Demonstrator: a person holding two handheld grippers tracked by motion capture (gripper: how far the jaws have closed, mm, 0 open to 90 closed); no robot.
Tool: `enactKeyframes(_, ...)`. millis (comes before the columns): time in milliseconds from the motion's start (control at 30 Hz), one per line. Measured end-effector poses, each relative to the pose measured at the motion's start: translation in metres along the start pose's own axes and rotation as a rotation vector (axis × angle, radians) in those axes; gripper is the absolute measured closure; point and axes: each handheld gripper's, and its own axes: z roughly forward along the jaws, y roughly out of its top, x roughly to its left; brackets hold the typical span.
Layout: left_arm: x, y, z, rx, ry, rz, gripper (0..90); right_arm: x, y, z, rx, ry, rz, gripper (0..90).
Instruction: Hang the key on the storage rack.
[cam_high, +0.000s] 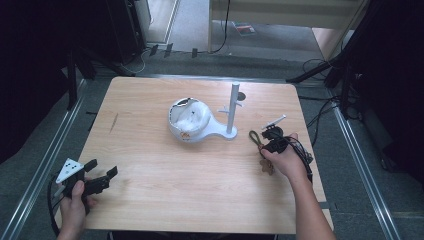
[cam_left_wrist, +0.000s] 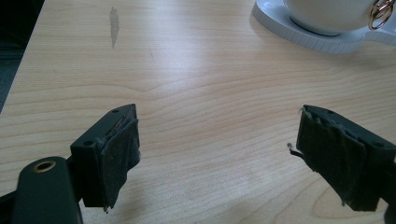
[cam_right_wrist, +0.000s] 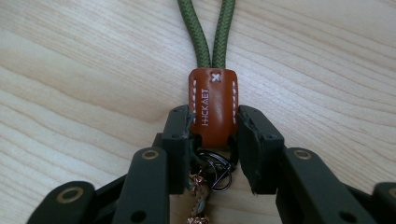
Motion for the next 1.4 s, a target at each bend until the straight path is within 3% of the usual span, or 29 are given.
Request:
enactKeyframes(333,0.000,0.000,0.000,0.000,-0.004,-0.002,14.1,0.002,-0.002,0.000,-0.012,-0.016,0.036,68.3)
enactKeyframes(667,0.000,0.000,0.000,0.003,-0.004,-0.001,14.0,0.001,-0.012,-0.002,-0.080,-0.018,0.062,68.7)
enactKeyframes(967,0.000,0.000,0.000,0.004,0.000,0.001,14.0,-0.001,-0.028,-0.017,-0.213,0.021,0.105,68.8)
enactKeyframes(1400,0.000,0.000,0.000,0.004,0.001,0.001,14.1,0.006,-0.038,-0.053,-0.398,0.019,0.110,68.8)
